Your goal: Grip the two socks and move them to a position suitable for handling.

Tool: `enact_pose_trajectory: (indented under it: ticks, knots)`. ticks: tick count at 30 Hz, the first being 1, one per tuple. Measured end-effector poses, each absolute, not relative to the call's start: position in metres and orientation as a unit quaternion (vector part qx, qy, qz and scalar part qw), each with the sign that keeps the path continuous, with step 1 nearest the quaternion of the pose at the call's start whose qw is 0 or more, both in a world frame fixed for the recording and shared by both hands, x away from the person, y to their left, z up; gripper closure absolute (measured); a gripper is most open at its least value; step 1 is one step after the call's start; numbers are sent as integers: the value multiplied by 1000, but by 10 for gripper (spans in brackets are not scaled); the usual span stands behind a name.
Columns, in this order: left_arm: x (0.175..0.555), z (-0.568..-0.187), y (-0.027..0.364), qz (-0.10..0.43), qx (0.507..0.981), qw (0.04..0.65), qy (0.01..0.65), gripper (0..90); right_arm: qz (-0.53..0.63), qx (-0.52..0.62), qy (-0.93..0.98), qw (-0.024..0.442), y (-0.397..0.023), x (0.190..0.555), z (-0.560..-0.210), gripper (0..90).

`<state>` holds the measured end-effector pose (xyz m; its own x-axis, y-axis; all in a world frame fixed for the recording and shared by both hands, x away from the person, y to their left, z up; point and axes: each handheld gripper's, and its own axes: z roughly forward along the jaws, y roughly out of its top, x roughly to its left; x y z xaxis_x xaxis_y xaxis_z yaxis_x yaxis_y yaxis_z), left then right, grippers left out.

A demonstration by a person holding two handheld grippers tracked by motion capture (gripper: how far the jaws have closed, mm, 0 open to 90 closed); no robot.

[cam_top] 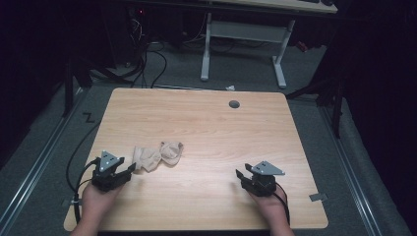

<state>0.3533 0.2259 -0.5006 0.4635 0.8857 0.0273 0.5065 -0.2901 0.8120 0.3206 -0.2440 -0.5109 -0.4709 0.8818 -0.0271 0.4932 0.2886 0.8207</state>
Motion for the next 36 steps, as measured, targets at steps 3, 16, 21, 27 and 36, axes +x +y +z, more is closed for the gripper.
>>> enact_pose_trajectory:
  ticks: [3, 16, 21, 27, 36]
  knots:
    - [357, -501, 225, 246, 764, 387, 454, 472, 385, 441, 769, 258, -240, 324, -514, 547]
    - [378, -506, 220, 223, 747, 416, 468, 672, 381, 451, 769, 245, -244, 319, -516, 582]
    - [383, -512, 214, 222, 759, 399, 464, 871, 379, 444, 775, 243, -237, 323, -517, 582]
    - [388, -528, 211, 206, 783, 352, 470, 883, 375, 434, 784, 240, -231, 324, -518, 582]
    - [373, -529, 218, 192, 796, 351, 454, 882, 374, 436, 784, 236, -234, 322, -519, 579]
